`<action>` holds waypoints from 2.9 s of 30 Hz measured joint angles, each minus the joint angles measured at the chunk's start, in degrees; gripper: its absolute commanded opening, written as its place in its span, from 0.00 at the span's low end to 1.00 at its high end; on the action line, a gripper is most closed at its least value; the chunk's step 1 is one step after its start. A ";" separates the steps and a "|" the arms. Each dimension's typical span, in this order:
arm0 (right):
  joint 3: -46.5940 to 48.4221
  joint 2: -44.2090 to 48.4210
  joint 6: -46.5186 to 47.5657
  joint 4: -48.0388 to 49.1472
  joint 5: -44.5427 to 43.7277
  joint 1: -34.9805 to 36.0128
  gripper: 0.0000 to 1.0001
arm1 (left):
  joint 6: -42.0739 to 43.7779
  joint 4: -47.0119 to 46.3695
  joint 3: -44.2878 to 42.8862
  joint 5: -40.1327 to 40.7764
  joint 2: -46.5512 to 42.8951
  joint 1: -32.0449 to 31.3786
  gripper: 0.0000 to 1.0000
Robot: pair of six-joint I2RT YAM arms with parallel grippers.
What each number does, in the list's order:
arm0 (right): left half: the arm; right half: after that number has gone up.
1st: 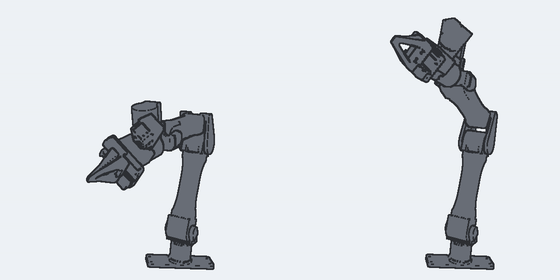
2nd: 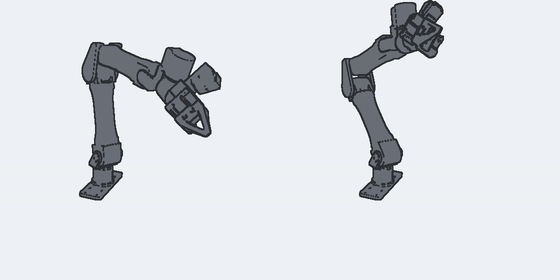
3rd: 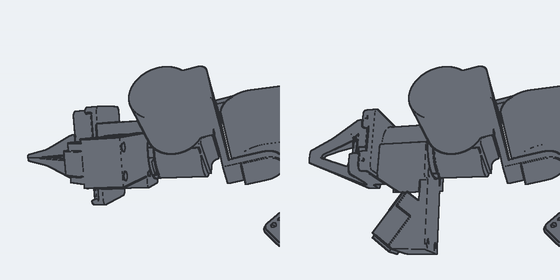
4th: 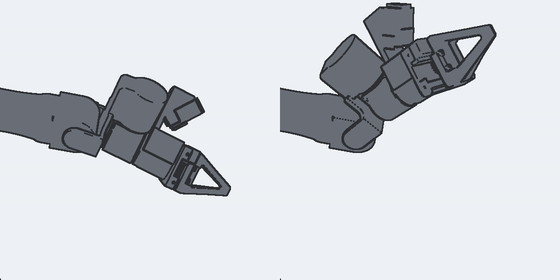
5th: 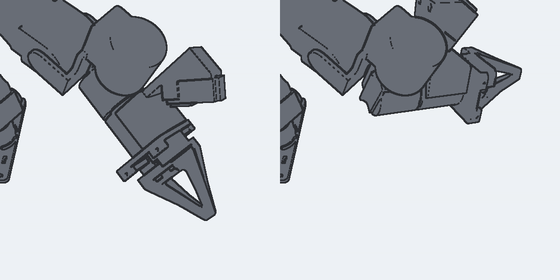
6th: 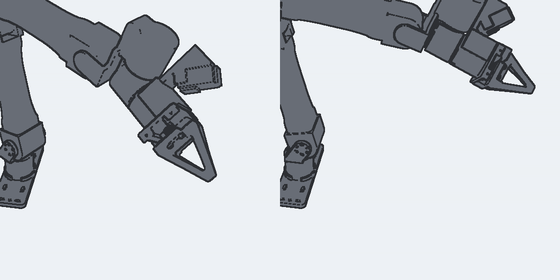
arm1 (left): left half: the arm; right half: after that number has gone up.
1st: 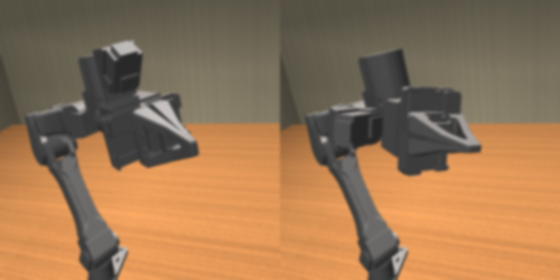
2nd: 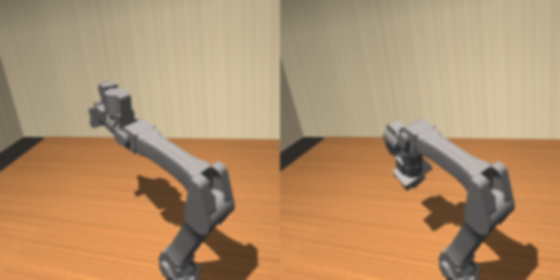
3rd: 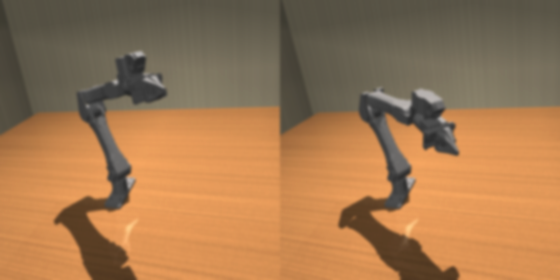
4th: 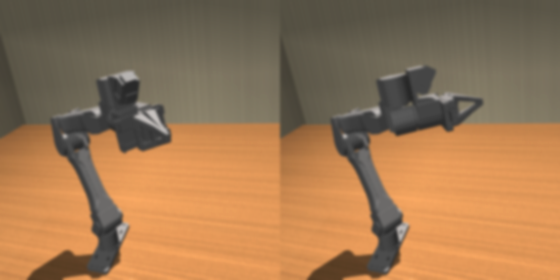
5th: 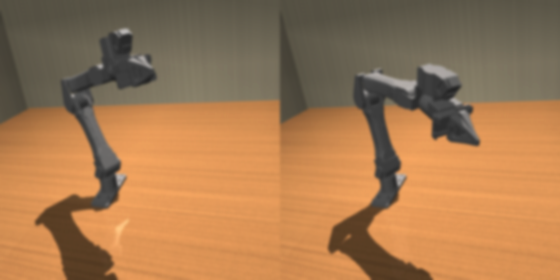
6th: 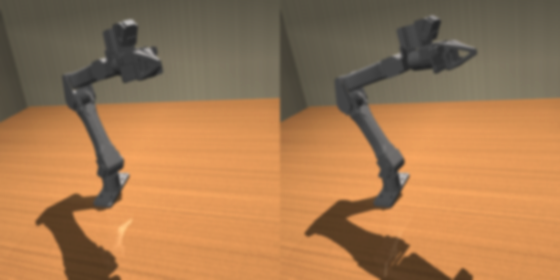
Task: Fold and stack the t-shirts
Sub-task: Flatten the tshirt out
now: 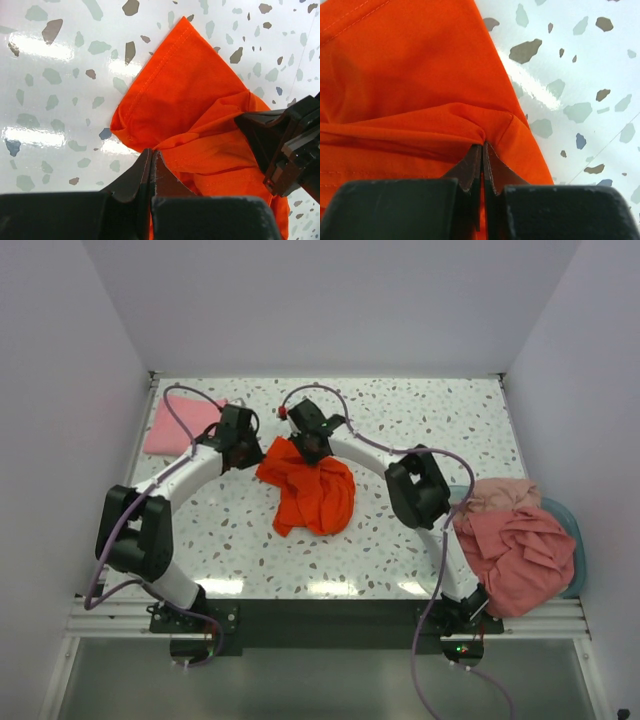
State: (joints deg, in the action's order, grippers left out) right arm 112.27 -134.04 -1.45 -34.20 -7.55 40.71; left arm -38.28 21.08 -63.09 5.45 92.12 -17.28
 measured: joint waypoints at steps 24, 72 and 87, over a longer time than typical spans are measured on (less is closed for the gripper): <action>-2.43 43.80 -2.01 0.50 11.96 0.13 0.00 | 6.29 0.55 -24.24 -4.22 -22.23 -0.11 0.00; -10.88 22.58 -11.13 4.98 7.82 -17.68 0.99 | 10.78 5.49 -19.58 8.76 2.08 0.39 1.00; -35.87 23.65 -20.59 13.38 12.98 4.31 0.99 | -3.85 1.57 26.27 -7.58 -16.83 -6.84 1.00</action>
State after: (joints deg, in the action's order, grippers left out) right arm 76.40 -110.39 -22.04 -20.82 5.43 45.01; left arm -42.13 22.65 -36.82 -2.13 75.29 -24.12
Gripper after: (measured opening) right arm 0.986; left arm 0.997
